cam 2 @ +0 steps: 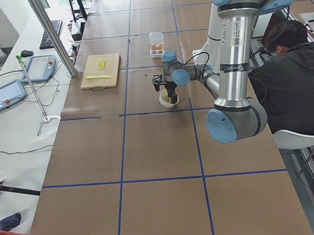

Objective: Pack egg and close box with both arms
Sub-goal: 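Close the left gripper on the brown egg inside the white bowl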

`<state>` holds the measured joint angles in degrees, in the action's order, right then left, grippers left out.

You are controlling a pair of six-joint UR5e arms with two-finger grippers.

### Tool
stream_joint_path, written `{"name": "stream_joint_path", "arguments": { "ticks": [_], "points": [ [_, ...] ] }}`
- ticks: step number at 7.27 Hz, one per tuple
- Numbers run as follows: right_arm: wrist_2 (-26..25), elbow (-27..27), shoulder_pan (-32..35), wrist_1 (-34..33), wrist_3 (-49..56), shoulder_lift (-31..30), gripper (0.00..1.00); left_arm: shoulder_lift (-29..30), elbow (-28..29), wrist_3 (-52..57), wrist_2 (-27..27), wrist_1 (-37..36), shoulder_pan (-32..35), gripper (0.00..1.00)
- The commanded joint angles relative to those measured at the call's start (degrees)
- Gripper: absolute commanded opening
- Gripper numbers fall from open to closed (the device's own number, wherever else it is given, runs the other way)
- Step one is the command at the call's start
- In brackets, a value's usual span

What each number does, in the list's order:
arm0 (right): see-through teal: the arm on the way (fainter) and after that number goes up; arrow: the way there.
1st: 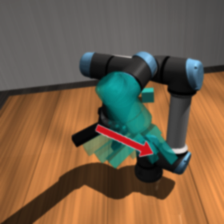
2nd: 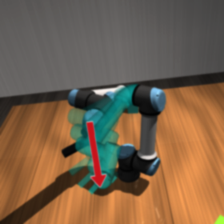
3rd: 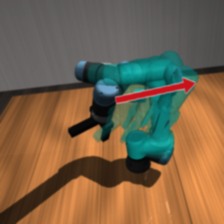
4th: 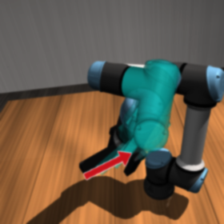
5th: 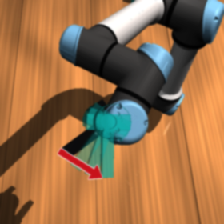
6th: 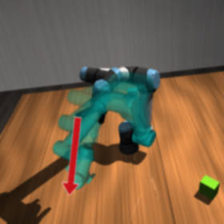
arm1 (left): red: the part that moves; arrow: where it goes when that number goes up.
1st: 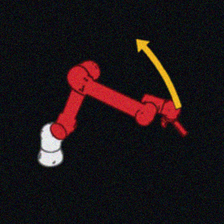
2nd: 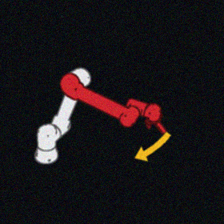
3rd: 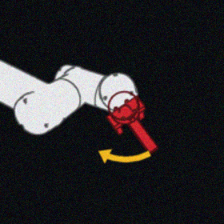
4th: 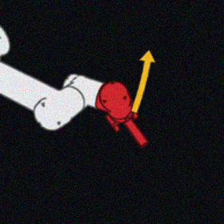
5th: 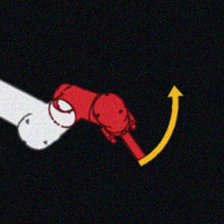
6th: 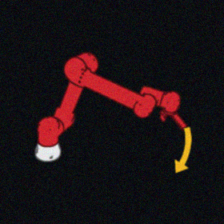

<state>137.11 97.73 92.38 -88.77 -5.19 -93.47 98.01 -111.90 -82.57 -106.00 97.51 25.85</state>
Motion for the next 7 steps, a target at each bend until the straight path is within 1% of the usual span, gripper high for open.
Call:
{"name": "stream_joint_path", "arguments": {
  "ticks": [1,2,5,6,7],
  "points": [
    [0.0,0.0,0.0,0.0,0.0,0.0,1.0,0.0,0.1,0.0,0.0,0.0,0.0,0.64],
    [0.0,0.3,0.0,0.0,0.0,0.0,1.0,0.0,0.1,0.0,0.0,-0.1,0.0,0.59],
    [0.0,0.4,0.0,0.0,0.0,0.1,1.0,0.2,-0.5,0.1,0.0,-2.3,0.2,0.29],
    [0.1,0.3,0.0,-0.1,0.0,0.7,1.0,0.2,-0.6,0.1,0.0,-2.4,0.3,0.21],
    [0.1,0.3,0.1,-0.1,0.0,0.7,1.0,0.3,-0.9,0.2,0.0,-2.4,0.4,0.18]
  ]
}}
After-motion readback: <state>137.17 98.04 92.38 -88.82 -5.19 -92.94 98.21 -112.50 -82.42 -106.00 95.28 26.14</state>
